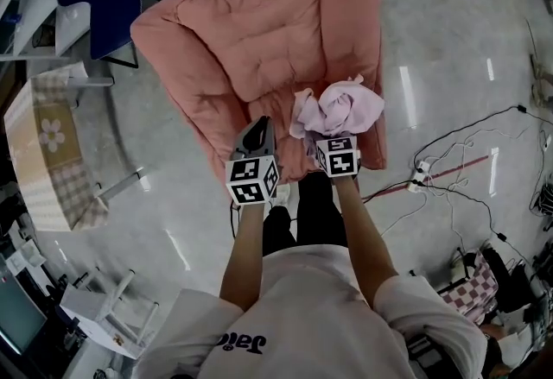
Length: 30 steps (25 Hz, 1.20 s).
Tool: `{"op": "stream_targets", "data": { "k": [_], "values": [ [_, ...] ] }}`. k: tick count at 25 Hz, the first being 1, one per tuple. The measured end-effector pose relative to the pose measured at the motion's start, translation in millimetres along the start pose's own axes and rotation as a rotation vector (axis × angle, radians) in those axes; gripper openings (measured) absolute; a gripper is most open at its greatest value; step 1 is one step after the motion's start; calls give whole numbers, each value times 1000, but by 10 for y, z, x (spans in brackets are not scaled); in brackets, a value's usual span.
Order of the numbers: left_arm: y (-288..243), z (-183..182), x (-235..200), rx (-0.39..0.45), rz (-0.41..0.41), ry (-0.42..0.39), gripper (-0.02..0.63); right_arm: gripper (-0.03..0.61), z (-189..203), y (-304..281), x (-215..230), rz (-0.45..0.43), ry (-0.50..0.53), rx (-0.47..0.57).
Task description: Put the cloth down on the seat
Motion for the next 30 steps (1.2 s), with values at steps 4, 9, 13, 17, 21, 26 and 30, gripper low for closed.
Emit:
{"op": "stream_targets", "data": {
  "k": [4,9,13,17,21,26,30],
  "values": [
    [-161,191,-91,-36,-12,13,37,284,250,-385,21,-35,2,-79],
    [-247,491,-206,-85,-41,43,37,292,632,-842,-30,-89,22,-186],
    [-365,728,-276,-111,-49,65,37,296,834,-1189,-50,-128,48,-244],
    [-555,874,-369,-109,-41,64,37,299,992,-1472,-90,-161,76,-291],
    [-746,977,-491,-92,-49,80,37,304,1132,-1719,-101,-187,105,-310],
    [-910,1156,-622,-101,-60,92,37,316,1343,-2010,-90,-210,149,-353],
    [-993,1310,-724,-112,-68,97,37,322,1466,-2229,-103,-226,163,-388]
  ]
}}
Point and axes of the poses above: the fingertips, and each gripper's own axes: y backward along the fingers, x to its right, z out of its underside, the point moved 5 cm from there along y, backward along the fingers, and after that the axes turned 8 degrees about x, right-handed, at the moved point
